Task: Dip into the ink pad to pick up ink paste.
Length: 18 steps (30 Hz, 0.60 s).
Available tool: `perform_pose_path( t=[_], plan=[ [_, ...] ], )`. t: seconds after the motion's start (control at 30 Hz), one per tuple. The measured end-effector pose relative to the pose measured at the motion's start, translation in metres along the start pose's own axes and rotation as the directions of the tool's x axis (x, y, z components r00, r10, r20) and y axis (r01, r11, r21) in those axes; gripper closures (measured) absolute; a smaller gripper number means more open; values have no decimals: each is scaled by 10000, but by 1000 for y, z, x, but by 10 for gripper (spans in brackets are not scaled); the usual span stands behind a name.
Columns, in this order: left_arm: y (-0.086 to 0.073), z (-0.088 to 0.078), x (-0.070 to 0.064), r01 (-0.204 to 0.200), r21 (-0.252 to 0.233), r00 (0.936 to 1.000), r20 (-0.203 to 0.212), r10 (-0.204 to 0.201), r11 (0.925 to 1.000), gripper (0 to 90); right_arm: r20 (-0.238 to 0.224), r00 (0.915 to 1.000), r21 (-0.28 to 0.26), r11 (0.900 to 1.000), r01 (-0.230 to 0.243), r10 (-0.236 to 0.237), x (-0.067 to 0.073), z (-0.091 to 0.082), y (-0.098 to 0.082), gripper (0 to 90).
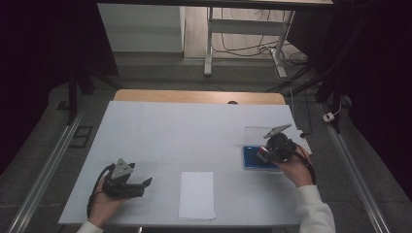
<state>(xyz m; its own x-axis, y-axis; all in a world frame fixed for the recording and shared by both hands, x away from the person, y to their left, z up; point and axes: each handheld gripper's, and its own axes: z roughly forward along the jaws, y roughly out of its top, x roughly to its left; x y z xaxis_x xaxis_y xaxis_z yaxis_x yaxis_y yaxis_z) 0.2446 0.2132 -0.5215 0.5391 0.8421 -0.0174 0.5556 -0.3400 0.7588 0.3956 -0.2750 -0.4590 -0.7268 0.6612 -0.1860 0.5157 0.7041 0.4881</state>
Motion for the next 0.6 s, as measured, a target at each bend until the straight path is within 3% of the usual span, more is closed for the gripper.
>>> perform_pose_path(
  t=[0.17,0.6],
  plan=[
    [0,0,0,3,0,10000,17,-3,10000,170,128,9999,227,9997,66,-69,2,0,2,701],
    [0,-1,0,83,-31,10000,42,-83,10000,169,-28,9993,532,9979,-361,363,0,5,1,705]
  ],
)
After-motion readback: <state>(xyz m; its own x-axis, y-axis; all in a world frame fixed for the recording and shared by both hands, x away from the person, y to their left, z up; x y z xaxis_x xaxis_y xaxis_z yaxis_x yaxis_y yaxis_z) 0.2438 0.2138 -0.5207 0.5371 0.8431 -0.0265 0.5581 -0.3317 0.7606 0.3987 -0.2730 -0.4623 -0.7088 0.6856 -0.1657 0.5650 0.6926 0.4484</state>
